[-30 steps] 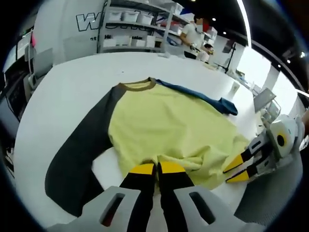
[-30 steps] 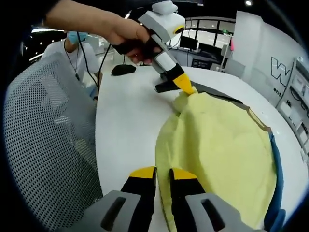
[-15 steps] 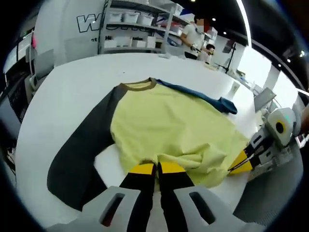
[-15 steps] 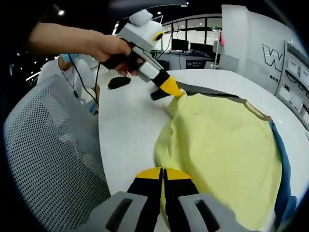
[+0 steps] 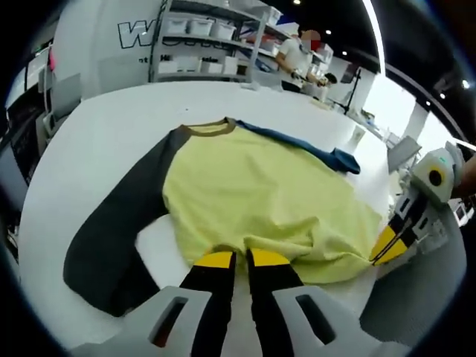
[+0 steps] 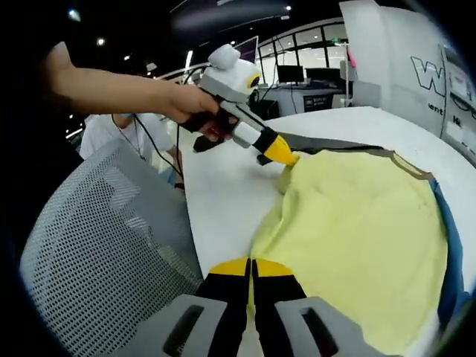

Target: Fold the garment on the visible template until the final outline fits inside the template.

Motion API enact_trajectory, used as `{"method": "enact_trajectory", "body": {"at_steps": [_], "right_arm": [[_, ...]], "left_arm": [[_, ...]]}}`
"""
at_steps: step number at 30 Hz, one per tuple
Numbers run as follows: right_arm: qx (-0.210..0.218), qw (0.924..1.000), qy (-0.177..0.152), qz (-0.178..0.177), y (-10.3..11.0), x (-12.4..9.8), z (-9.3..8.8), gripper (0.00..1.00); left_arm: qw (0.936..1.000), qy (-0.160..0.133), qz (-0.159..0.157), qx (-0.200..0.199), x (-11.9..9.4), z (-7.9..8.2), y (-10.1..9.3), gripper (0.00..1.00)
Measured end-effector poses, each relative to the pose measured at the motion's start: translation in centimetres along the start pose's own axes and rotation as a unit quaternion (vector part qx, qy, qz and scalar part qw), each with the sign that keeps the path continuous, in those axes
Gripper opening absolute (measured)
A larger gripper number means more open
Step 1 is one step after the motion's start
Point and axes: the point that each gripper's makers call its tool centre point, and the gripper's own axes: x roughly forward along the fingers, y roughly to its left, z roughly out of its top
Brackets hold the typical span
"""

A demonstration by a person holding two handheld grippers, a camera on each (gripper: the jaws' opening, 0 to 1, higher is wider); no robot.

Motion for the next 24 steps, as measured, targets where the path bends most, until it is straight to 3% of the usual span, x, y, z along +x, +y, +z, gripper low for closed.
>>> {"method": "enact_trajectory", "body": {"at_steps": [11,15,19,24], "right_arm": [[0.013,0.9998,-0.018,0.0,-0.2,-0.4,0.7,0.0],[0.014,0.9997,-0.021,-0.001,-0.3,-0.5,0.8,0.0],[0.015,0.9997,-0.02,-0.002,-0.4,-0.5,0.8,0.0],[0.018,0.9996,-0.023,-0.003,-0.4,-0.7,0.9,0.0]], "left_arm": [[0.9995,0.005,-0.03,0.01,-1.6,-2.5,-0.9,0.2],[0.9976,0.02,-0.044,0.05,-1.4,-3.5,-1.7,0.23],[0.994,0.031,-0.034,0.099,-0.8,-3.7,-1.8,0.25],[0.9931,0.032,-0.036,0.107,-0.1,-3.3,-1.9,0.23]]}}
